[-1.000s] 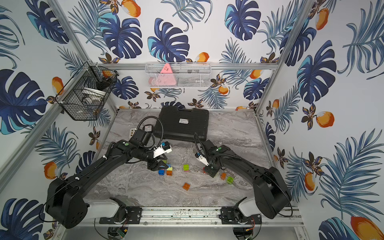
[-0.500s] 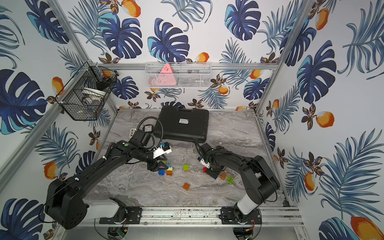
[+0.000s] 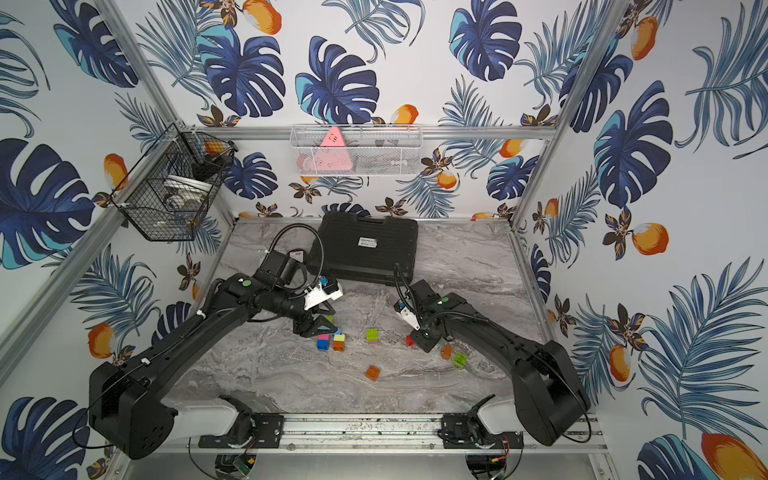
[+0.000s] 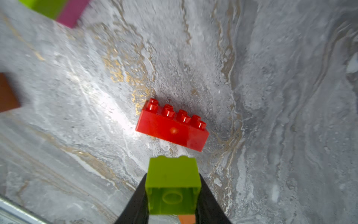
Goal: Assemble the letter h with lego
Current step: Pick up the lego brick from the center of the board, then place the lego brick at the center of the board.
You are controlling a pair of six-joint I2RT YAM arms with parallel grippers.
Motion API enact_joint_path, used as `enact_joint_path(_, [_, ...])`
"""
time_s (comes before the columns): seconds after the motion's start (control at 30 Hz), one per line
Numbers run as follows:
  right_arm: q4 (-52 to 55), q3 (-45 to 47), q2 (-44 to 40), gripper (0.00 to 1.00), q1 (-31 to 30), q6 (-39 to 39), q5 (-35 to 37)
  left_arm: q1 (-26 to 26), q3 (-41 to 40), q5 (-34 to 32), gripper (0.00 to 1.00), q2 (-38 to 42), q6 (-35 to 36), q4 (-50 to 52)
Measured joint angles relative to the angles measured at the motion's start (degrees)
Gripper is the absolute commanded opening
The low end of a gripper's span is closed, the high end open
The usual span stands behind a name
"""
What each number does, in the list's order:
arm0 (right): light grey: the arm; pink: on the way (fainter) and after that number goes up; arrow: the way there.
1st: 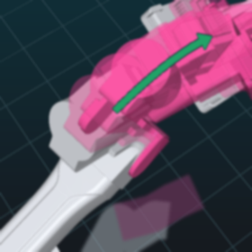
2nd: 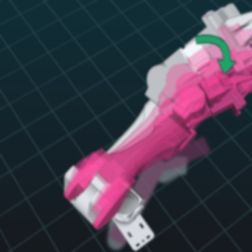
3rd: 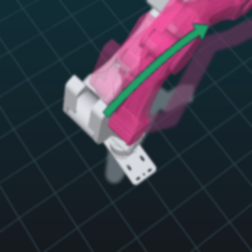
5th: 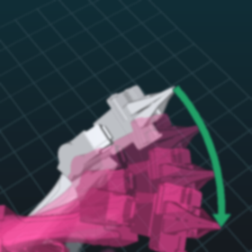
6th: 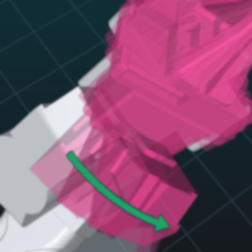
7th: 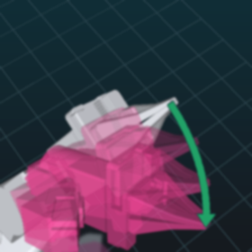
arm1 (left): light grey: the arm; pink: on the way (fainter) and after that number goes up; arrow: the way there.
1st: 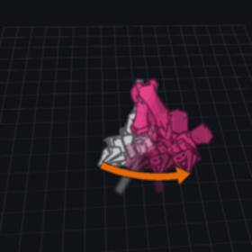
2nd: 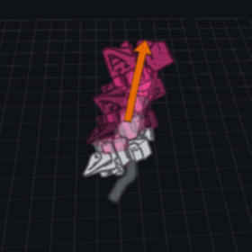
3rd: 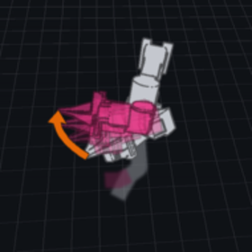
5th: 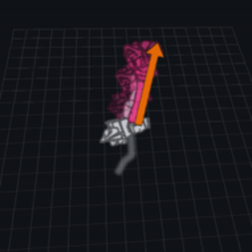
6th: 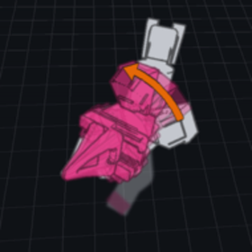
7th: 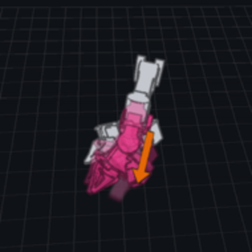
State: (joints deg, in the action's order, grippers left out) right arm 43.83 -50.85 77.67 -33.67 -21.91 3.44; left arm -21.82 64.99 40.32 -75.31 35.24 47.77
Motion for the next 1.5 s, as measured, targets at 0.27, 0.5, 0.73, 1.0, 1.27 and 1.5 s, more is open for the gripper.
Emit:
enact_joint_path(0.27, [-9.20, 2.38, -12.68, 0.33, -8.17, -1.42, -8.24, 0.55, 3.63, 5.75, 0.65, -1.05, -7.26, 1.92])
enact_joint_path(0.5, [-37.57, 11.89, -19.04, 0.32, -15.10, 1.70, -14.71, 3.15, 5.51, 15.72, 0.66, -3.15, -19.39, 1.22])
enact_joint_path(0.73, [-62.64, 15.47, -14.78, 0.34, -19.54, 4.31, -15.23, 8.48, 3.26, 26.01, 0.68, -4.13, -32.96, -5.07])
enact_joint_path(1.0, [-77.22, 16.17, -11.08, 0.36, -19.89, 4.92, -14.21, 10.64, 0.09, 34.56, 0.67, -4.96, -46.45, -13.79])
enact_joint_path(1.27, [-82.34, 14.82, -7.06, 0.36, -19.89, 4.66, -13.25, 10.19, -3.82, 38.29, 0.53, -4.70, -53.29, -19.93])
enact_joint_path(1.5, [-82.86, 13.86, -4.61, 0.36, -19.91, 4.04, -11.89, 9.51, -3.67, 40.17, 0.57, -5.31, -53.31, -20.22])
